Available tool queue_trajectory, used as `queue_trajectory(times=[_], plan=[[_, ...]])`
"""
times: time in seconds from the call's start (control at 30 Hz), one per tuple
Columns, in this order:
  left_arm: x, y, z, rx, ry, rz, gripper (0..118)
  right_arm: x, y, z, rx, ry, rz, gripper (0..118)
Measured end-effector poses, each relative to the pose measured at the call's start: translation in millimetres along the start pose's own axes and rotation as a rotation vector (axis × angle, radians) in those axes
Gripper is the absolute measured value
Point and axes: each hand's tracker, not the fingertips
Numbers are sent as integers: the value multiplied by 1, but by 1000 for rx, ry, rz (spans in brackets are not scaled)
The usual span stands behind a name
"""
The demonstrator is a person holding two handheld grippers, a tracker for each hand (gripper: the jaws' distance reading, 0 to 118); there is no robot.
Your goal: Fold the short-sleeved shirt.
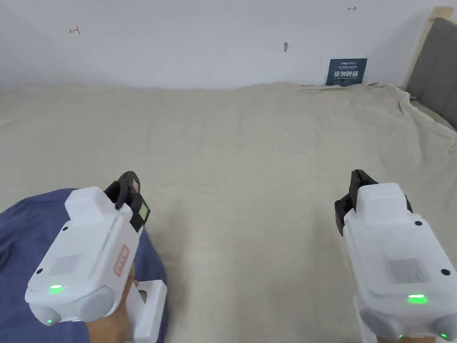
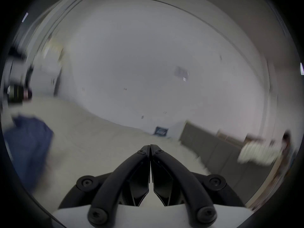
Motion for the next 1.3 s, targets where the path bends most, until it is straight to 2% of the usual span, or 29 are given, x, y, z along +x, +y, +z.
queue_trajectory(times=[0.03, 0.13, 0.5, 1.3], plan=[[5, -5, 0, 19, 29, -93, 0, 4, -1, -1, -13, 14, -61, 1], [10, -16, 1, 41, 32, -220, 0, 8, -5, -2, -15, 35, -121, 1], [1, -14, 2, 30, 21, -171, 0, 5, -4, -2, -28, 40, -114, 1], [1, -15, 1, 18, 18, -175, 0, 10, -3, 0, -29, 32, -112, 1]])
